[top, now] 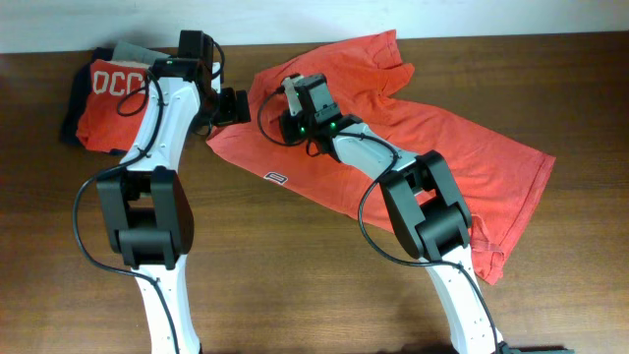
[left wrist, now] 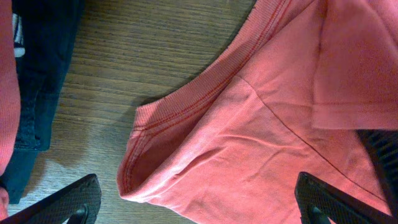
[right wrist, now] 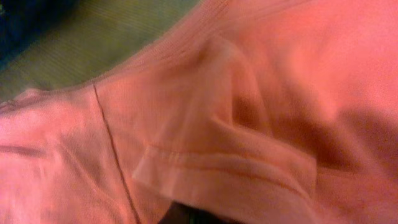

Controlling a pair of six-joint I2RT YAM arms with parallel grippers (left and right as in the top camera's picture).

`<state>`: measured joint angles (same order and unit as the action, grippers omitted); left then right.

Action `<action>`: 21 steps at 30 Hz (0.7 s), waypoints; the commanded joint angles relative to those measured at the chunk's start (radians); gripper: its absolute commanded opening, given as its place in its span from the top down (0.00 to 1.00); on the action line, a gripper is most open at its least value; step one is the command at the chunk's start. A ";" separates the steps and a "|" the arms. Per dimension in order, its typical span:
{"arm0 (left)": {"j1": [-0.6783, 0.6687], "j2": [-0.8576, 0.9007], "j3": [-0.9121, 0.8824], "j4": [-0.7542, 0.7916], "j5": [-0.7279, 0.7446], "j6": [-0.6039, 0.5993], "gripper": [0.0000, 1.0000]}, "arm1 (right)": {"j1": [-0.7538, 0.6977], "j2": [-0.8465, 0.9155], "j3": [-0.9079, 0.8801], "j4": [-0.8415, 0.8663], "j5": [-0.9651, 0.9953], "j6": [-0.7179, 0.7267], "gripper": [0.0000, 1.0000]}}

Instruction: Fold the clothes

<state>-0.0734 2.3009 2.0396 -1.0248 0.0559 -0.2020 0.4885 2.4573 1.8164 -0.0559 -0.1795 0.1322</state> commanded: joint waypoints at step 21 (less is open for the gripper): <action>-0.002 -0.003 0.003 -0.001 0.008 0.009 0.01 | -0.214 -0.186 0.035 -0.010 -0.040 0.008 0.86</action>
<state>-0.0734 2.3009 2.0396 -1.0245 0.0555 -0.2020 0.2676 2.3814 1.8210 -0.0284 -0.1101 0.1352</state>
